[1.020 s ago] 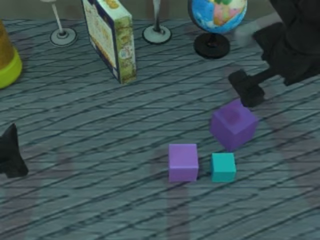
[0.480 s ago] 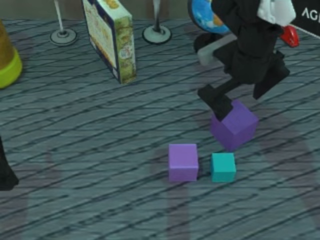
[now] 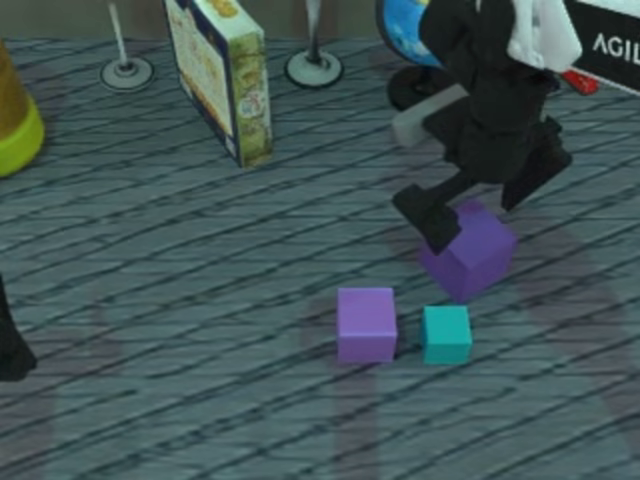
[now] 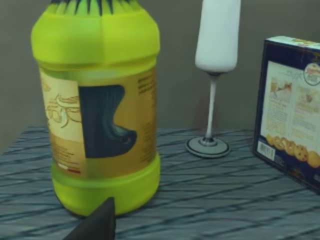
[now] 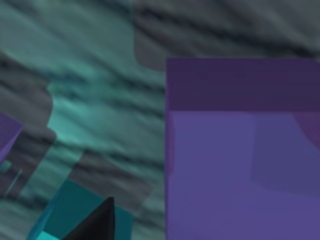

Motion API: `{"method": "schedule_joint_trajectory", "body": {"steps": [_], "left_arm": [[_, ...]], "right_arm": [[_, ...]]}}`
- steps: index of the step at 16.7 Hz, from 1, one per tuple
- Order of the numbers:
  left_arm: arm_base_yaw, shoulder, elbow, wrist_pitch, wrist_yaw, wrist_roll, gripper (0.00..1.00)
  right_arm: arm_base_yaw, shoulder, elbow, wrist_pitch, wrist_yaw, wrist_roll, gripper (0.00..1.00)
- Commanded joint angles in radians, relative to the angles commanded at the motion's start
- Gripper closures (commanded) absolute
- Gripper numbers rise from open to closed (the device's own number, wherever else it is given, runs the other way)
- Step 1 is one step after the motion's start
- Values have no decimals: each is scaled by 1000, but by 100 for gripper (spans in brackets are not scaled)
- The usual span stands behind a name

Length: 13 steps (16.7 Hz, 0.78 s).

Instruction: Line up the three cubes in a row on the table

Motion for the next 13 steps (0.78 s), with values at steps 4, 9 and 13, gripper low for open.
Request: {"method": "schedule_joint_trajectory", "body": {"steps": [4,9,13], "left_arm": [[0,0,0,0,0,0,0],[0,0,0,0,0,0,0],[0,0,0,0,0,0,0]], "right_arm": [[2,45,-119,178,0,3,0],[3,65,-166,235,1,4,0],[3,65,-166,235,1,4,23]]}}
